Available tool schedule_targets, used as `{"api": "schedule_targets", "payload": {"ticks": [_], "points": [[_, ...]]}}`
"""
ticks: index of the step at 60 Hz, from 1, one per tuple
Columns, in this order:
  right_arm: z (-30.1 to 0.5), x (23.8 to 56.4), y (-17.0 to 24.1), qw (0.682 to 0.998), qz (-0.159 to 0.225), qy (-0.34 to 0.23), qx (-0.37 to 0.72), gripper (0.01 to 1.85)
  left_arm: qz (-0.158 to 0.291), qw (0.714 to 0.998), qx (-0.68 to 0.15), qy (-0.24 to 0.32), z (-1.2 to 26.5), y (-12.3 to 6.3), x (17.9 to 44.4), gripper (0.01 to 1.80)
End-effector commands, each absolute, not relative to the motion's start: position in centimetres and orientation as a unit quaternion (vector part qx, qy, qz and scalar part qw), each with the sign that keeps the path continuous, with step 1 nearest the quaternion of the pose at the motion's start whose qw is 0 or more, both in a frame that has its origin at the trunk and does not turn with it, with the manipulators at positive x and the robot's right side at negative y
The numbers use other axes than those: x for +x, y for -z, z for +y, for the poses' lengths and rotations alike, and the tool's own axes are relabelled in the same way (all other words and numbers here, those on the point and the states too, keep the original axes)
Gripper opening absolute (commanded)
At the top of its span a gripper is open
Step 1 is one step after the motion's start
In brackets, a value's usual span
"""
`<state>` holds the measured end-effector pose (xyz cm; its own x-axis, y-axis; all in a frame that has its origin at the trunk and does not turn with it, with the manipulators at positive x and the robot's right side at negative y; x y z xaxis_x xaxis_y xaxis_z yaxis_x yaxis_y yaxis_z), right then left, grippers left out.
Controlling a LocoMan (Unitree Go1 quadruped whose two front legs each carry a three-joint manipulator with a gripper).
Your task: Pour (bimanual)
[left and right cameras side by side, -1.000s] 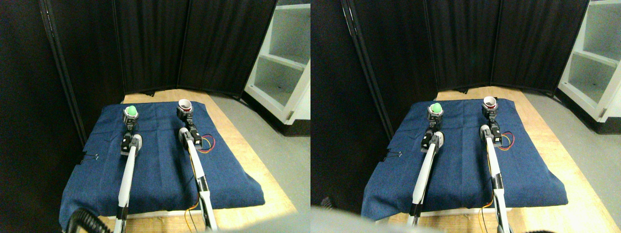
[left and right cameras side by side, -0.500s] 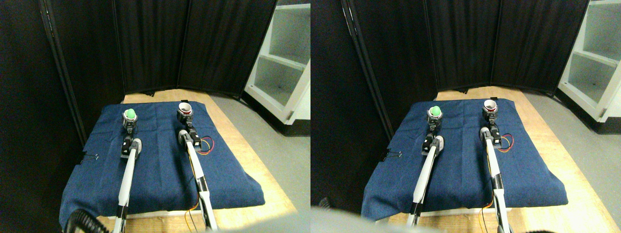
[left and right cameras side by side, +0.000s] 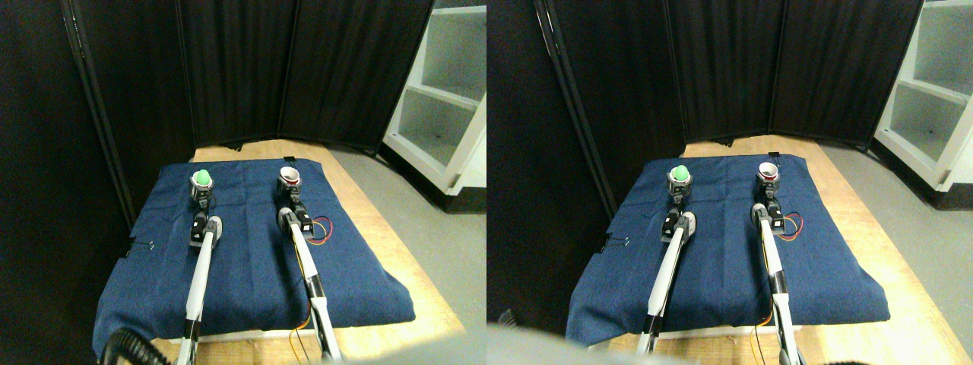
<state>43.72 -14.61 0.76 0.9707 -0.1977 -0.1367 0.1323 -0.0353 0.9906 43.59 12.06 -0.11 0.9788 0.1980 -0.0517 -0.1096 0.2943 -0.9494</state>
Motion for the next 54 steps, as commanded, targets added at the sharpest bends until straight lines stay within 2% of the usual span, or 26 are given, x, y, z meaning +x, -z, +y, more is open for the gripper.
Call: {"api": "schedule_targets", "payload": {"ticks": [1,34,38,46,54], "points": [[-14.63,44.03,-1.06,0.699,-0.032,0.105,0.706,0.33,-0.049,0.803,-0.588,-0.088,11.93,-0.03,43.87,0.33],[-14.55,43.7,-0.78,0.698,-0.032,0.113,0.707,0.33,-0.071,0.795,-0.591,-0.119,11.24,0.58,43.94,0.33],[-14.59,43.8,-0.81,0.69,-0.027,0.111,0.715,0.33,-0.077,0.791,-0.594,-0.126,11.27,0.61,43.96,0.33],[-14.59,43.94,-0.85,0.695,-0.021,0.111,0.71,0.33,-0.082,0.787,-0.597,-0.131,11.33,0.64,43.93,0.33],[-14.61,44.07,-0.79,0.695,-0.01,0.111,0.711,0.33,-0.072,0.792,-0.591,-0.132,11.37,0.63,43.84,0.33]]}}
